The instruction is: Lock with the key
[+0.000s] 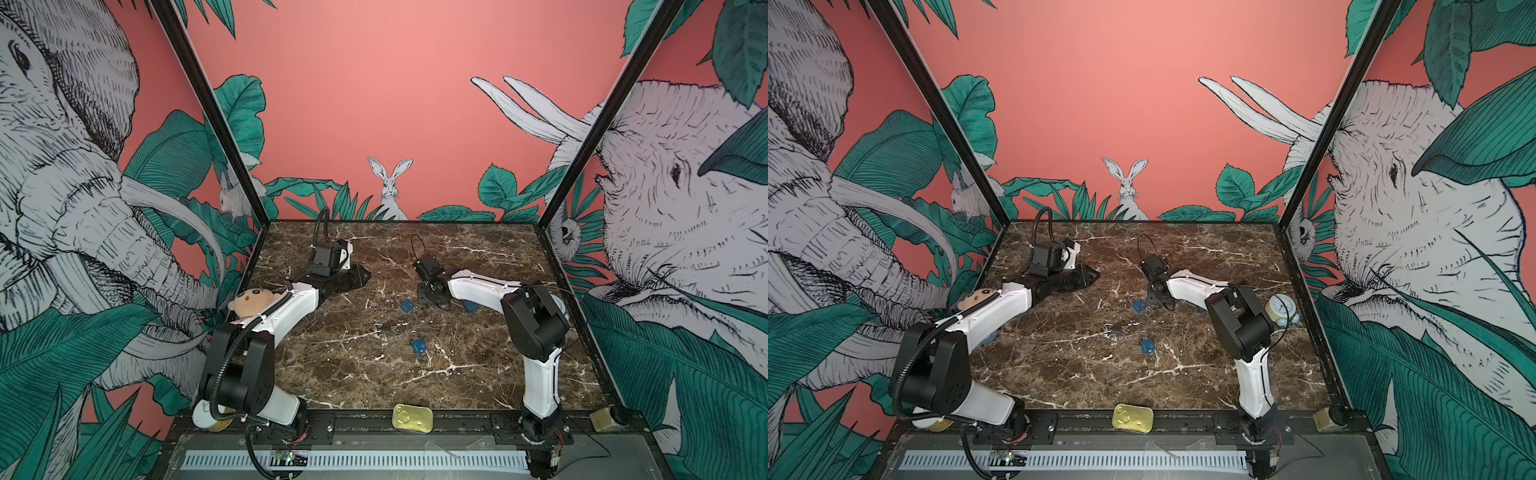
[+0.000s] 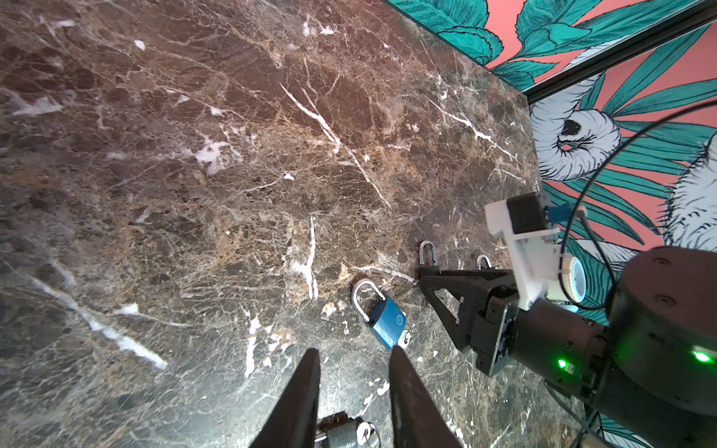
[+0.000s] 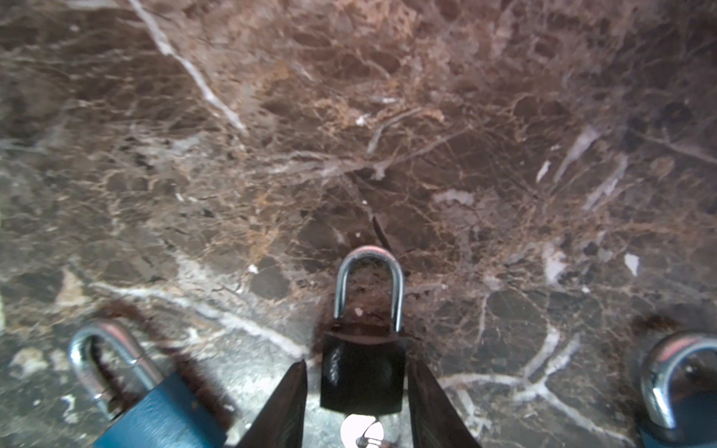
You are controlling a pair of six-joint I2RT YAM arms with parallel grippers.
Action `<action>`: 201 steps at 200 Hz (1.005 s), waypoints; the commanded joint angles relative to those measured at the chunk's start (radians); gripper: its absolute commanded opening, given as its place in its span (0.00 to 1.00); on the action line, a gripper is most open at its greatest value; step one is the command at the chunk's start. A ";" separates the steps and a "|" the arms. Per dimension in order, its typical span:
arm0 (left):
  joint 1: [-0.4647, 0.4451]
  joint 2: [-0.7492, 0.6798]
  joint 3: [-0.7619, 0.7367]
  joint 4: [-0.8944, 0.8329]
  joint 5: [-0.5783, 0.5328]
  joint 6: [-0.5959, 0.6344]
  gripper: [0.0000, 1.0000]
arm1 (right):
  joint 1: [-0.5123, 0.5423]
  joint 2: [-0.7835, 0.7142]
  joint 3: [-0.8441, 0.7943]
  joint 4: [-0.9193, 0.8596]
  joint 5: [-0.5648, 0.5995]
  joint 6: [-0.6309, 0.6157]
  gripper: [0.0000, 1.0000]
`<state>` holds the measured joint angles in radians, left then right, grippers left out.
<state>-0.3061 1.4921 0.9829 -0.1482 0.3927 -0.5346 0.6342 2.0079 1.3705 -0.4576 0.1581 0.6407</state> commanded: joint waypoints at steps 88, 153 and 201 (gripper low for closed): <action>0.012 -0.006 0.024 0.021 0.020 -0.013 0.33 | -0.027 0.040 0.025 -0.021 -0.022 0.023 0.37; 0.013 -0.009 0.022 0.016 0.026 -0.013 0.32 | -0.027 0.055 0.028 -0.022 -0.035 0.016 0.34; 0.012 0.005 0.029 0.021 0.044 -0.008 0.31 | -0.027 0.029 0.038 -0.041 -0.037 -0.010 0.21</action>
<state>-0.3000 1.4925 0.9829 -0.1436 0.4095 -0.5426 0.6125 2.0338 1.3991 -0.4736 0.1318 0.6453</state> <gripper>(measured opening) 0.322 0.302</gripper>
